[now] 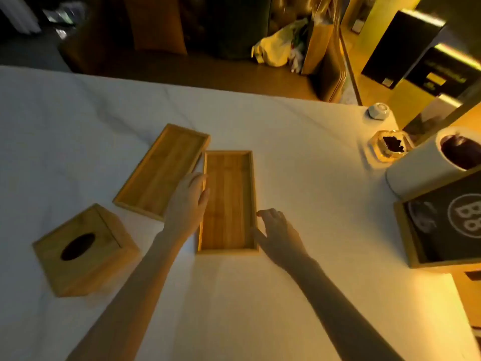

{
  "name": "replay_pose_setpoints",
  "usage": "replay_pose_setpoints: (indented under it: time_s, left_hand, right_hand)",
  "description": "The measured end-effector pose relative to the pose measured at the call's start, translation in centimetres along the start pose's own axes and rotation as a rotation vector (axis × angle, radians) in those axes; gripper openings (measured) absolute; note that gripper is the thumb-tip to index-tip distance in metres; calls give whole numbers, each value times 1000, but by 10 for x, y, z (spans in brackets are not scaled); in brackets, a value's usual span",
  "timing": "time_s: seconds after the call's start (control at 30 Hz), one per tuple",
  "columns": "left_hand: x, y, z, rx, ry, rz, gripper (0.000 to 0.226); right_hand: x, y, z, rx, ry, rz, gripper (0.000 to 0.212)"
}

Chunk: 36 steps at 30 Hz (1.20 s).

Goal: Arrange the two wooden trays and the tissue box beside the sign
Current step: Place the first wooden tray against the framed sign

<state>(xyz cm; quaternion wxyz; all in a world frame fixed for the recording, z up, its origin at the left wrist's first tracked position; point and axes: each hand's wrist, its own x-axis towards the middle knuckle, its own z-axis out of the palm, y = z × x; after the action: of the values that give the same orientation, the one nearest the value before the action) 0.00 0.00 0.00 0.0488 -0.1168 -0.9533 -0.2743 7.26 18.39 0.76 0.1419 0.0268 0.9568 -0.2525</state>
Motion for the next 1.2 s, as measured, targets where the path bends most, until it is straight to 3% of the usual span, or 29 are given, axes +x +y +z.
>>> replay_pose_setpoints:
  time_s: [0.23,0.47,0.67,0.83,0.97,1.2]
  left_hand:
    - [-30,-38,54,195,-144,-219,53]
    - [-42,-41,70,55,-167,-319,42]
    - [-27,-39,60,-145,-214,-394,35]
    - [-20,-30,32,-552,-313,-582,36]
    - [-19,-26,14,-731,-427,-667,43]
    - [-21,-1,-7,-795,-454,-617,44]
  right_hand:
    - [-10,15,56,-33,-8,174,58]
    - [-10,13,82,30,30,245,55]
    - [-2,6,75,494,30,353,50]
    - [-11,3,49,931,-26,382,38]
    - [-14,8,35,1040,-43,417,41]
    - [-24,24,7,1206,-69,404,42]
